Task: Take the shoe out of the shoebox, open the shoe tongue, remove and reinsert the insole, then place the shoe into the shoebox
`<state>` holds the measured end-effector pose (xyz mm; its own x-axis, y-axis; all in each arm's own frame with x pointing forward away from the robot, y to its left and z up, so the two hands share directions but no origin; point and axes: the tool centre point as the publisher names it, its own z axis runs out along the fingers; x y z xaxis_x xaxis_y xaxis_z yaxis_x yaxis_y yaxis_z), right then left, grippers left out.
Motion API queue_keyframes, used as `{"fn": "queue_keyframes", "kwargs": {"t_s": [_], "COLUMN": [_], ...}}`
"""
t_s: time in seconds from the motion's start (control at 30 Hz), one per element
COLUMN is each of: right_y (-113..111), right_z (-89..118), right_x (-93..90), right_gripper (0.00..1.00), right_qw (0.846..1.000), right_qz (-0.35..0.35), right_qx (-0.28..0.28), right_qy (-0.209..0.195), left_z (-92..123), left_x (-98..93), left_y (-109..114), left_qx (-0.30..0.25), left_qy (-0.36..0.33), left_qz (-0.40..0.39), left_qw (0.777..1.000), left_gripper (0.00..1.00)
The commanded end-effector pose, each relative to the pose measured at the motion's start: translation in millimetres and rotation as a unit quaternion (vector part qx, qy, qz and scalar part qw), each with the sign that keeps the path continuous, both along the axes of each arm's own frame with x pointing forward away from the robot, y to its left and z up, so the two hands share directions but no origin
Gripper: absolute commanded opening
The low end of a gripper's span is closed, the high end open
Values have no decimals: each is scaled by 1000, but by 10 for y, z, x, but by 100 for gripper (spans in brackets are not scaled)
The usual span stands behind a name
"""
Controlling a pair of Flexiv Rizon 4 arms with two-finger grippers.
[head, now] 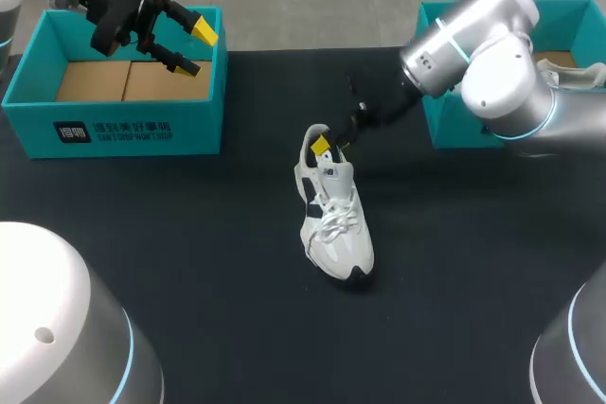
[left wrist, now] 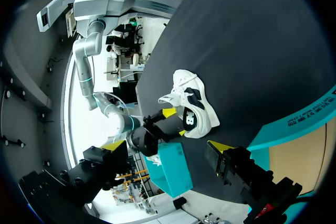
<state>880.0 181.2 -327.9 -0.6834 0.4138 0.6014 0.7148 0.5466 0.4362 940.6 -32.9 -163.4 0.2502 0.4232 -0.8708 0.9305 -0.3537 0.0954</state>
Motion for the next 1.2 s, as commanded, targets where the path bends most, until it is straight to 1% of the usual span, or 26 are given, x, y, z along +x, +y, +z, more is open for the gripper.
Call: {"fn": "queue_keyframes", "kwargs": {"t_s": [0.03, 0.17, 0.3, 0.33, 0.37, 0.43, 0.47, 0.5, 0.53, 0.7, 0.77, 1.2], "right_y": [-41, -74, -88, -90, -88, -84, -80, -75, -67, -95, -132, -132], "right_z": [140, 210, 293, 309, 325, 349, 360, 372, 383, 403, 404, 404], "right_x": [5, 56, 108, 121, 130, 149, 155, 163, 169, 189, 195, 195], "right_gripper": [100, 100, 100, 97, 91, 52, 38, 14, 0, 0, 0, 0], "right_qw": [1000, 999, 998, 998, 997, 995, 994, 993, 992, 988, 984, 984], "right_qz": [-10, -23, -41, -43, -46, -49, -53, -58, -64, -101, -117, -117], "right_qx": [-14, -19, -41, -50, -63, -85, -96, -99, -101, -118, -130, -130], "right_qy": [-9, -17, -24, -23, -21, -24, -26, -27, -29, -24, -36, -36], "left_z": [2, 2, 2, 2, 2, 2, 2, 2, 2, 2, 2, 2], "left_x": [5, 5, 5, 5, 5, 5, 5, 5, 5, 5, 5, 5], "left_y": [4, 4, 4, 4, 4, 4, 4, 4, 4, 4, 4, 4], "left_qx": [1, 1, 1, 1, 1, 1, 1, 1, 1, 1, 1, 1], "left_qy": [0, 0, 0, 0, 0, 0, 0, 0, 0, 0, 0, 0], "left_qz": [-1, -1, -1, -1, -1, -1, -1, -1, -1, -1, -1, -1], "left_qw": [1000, 1000, 1000, 1000, 1000, 1000, 1000, 1000, 1000, 1000, 1000, 1000], "left_gripper": [100, 100, 100, 100, 100, 100, 100, 100, 100, 100, 100, 100]}}
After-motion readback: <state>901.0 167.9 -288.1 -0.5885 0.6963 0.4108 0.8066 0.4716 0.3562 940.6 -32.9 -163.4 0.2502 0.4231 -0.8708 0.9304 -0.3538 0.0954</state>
